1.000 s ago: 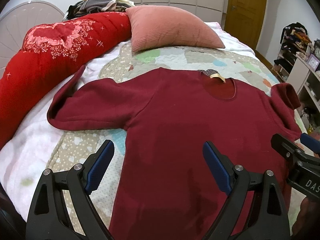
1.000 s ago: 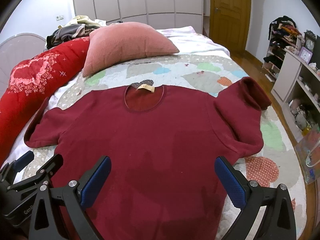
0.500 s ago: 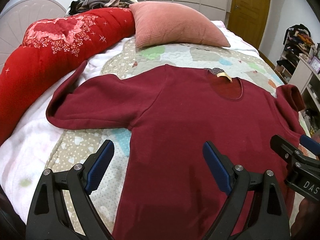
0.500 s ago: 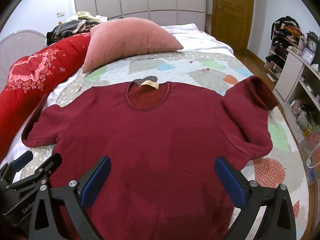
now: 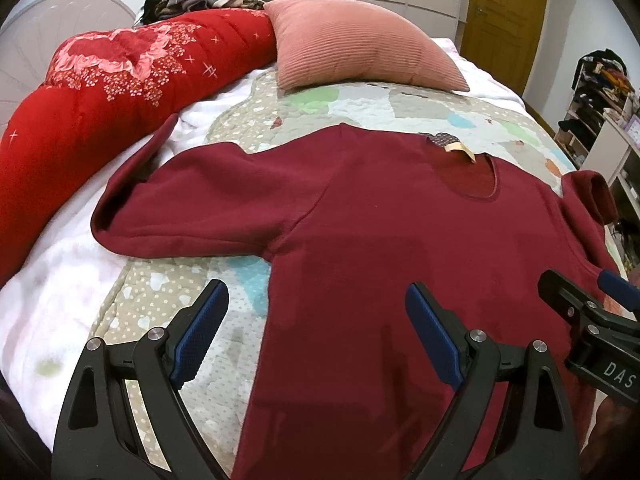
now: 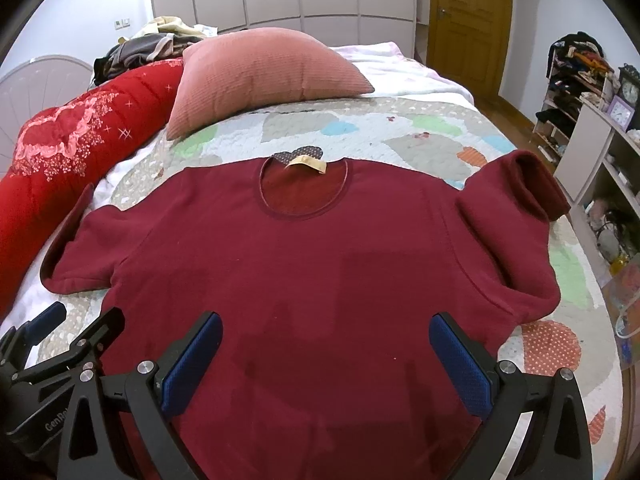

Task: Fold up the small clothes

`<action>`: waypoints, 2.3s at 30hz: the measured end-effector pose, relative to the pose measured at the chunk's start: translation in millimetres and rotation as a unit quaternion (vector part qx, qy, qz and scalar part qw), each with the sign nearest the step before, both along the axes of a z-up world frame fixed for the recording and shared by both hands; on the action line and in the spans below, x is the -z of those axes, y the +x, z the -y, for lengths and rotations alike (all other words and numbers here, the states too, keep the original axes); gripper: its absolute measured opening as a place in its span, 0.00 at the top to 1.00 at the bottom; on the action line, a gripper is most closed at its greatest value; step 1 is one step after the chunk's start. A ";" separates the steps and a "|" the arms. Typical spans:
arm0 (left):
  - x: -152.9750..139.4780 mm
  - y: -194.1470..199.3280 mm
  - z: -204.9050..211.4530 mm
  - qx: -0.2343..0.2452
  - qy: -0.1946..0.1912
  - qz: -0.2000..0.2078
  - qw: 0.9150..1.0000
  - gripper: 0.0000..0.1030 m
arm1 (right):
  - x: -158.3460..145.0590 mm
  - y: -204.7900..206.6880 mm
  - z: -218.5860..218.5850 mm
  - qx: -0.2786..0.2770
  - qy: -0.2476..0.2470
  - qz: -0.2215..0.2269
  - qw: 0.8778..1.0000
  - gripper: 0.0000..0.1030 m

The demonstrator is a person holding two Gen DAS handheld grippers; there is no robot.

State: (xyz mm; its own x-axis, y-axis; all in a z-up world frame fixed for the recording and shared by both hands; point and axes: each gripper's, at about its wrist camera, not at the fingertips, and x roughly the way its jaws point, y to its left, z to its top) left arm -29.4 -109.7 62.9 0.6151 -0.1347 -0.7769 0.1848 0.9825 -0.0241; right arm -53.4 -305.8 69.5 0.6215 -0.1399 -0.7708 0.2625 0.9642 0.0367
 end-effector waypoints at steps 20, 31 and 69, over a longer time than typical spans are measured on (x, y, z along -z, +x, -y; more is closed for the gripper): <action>4.3 28.0 -56.6 -0.053 -0.003 -0.007 0.999 0.12 | 18.2 16.2 -12.6 -0.013 0.000 -0.017 1.000 0.00; -6.1 108.6 -138.9 -0.149 0.103 0.015 0.983 0.12 | 23.4 24.1 -21.4 -0.030 0.006 -0.022 0.999 0.00; -32.3 75.3 37.4 0.102 -0.162 -0.024 0.981 0.87 | 13.8 12.5 38.4 0.024 0.048 -0.008 0.999 0.00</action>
